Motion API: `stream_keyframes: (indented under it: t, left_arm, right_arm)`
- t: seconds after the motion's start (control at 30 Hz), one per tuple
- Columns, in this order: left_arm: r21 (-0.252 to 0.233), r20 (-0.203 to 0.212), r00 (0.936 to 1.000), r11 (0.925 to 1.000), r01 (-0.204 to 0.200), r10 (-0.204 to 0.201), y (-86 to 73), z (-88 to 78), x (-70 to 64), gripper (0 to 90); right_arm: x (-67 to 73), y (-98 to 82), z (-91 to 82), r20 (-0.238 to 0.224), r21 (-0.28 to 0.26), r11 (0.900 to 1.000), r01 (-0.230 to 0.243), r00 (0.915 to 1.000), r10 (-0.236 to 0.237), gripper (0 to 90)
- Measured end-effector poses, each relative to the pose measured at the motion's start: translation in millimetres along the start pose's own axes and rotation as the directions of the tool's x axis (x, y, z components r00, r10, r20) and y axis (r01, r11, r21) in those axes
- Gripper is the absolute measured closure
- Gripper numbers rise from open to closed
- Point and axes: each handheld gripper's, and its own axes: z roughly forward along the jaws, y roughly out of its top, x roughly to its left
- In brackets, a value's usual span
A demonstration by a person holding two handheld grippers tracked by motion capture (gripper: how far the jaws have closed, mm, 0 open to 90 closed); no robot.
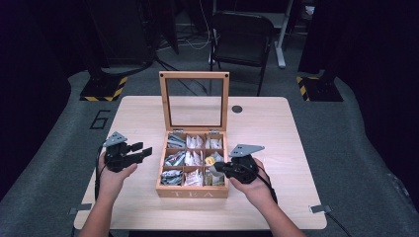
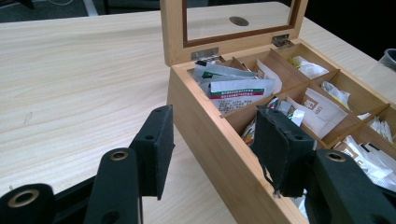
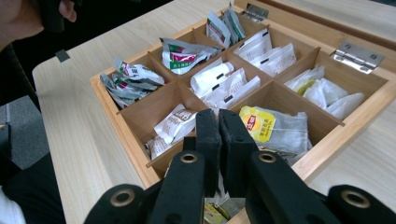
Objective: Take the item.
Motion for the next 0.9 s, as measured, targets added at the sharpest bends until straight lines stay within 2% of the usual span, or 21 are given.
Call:
stream_keyframes:
  t: [0.33,0.47,0.6,0.9]
  left_arm:
    - [-0.002,-0.005,1.0,1.0,0.006,-0.006,-0.8,-1.1,1.9,47.8]
    - [-0.002,-0.007,1.0,1.0,0.007,-0.007,-1.2,-1.2,2.0,47.6]
    - [-0.004,-0.008,1.0,1.0,0.005,-0.006,-1.4,-0.8,1.8,47.6]
    - [0.001,-0.009,0.9999,1.0,0.005,-0.005,-1.7,-1.0,2.4,47.6]
  right_arm:
    - [-2.3,20.5,-16.2,0.004,-0.024,1.0,0.017,0.9999,-0.017,87.4]
    - [-3.6,29.2,-21.7,0.014,-0.036,0.999,0.036,0.9993,-0.035,87.4]
    - [-7.7,37.3,-28.4,0.027,-0.048,0.998,0.034,0.9991,-0.033,87.4]
    - [-22.4,52.7,-52.5,0.093,-0.075,0.996,0.052,0.9947,-0.045,87.4]
